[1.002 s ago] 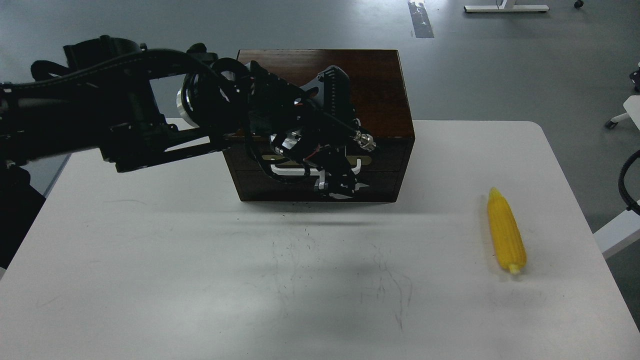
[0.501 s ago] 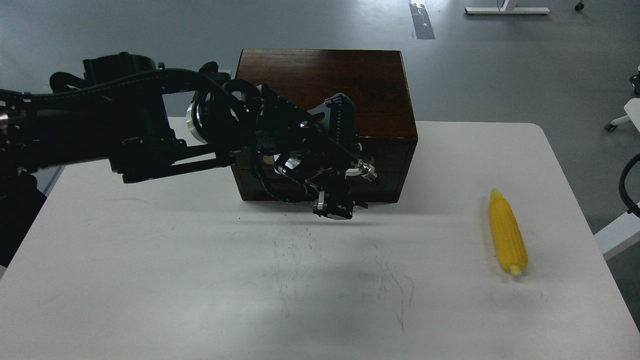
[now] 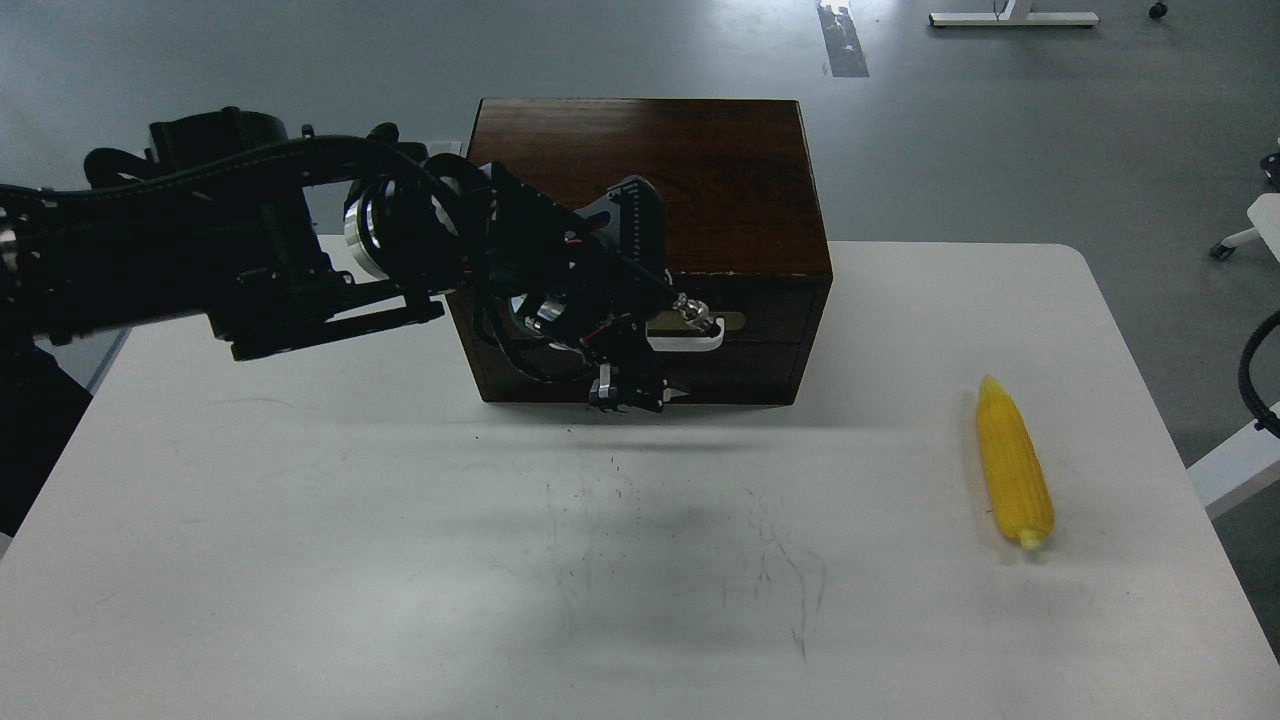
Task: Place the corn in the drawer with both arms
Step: 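Hook the left gripper on the drawer handle and pull toward the robot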
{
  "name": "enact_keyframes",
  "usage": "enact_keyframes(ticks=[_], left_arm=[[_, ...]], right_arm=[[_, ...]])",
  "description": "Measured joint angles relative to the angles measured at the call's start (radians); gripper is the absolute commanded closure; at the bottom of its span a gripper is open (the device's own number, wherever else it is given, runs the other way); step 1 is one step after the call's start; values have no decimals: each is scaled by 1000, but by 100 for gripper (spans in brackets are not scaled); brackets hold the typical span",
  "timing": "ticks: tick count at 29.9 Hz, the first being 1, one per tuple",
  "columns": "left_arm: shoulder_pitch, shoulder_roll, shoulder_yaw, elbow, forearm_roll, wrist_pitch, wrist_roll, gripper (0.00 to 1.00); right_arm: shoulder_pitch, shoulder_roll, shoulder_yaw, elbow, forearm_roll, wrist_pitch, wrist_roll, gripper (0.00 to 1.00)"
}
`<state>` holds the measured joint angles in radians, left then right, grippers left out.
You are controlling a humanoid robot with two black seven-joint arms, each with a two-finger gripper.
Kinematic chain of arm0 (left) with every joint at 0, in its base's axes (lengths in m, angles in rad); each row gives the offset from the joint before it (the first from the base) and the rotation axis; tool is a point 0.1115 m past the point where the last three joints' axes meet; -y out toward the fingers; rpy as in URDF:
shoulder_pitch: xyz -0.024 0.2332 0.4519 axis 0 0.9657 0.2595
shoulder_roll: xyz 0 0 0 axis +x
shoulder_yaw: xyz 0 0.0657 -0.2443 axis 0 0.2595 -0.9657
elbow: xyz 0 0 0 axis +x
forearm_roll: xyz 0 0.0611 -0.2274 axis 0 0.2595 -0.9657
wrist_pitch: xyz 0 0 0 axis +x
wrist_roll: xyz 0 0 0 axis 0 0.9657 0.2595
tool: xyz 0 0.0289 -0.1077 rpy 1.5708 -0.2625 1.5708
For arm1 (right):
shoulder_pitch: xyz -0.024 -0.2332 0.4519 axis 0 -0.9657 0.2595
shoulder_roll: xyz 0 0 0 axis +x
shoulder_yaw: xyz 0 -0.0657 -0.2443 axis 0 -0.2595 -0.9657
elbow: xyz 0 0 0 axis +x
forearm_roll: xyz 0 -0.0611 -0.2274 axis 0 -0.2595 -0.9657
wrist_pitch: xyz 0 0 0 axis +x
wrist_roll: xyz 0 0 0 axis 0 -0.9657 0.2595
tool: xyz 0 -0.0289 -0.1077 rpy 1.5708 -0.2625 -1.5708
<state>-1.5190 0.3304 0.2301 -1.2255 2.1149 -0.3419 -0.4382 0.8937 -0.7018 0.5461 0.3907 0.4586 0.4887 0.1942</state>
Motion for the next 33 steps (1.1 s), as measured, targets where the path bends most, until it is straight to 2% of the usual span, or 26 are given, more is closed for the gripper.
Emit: enact_keyframes(ticks=[19, 33], left_arm=[[7, 11, 79, 1, 2, -3, 1, 15], [7, 30, 81, -17, 5, -7, -11, 16]], right_arm=[[-1, -1, 0, -5, 0, 0, 1, 0], [-1, 0, 0, -6, 0, 0, 1, 0]])
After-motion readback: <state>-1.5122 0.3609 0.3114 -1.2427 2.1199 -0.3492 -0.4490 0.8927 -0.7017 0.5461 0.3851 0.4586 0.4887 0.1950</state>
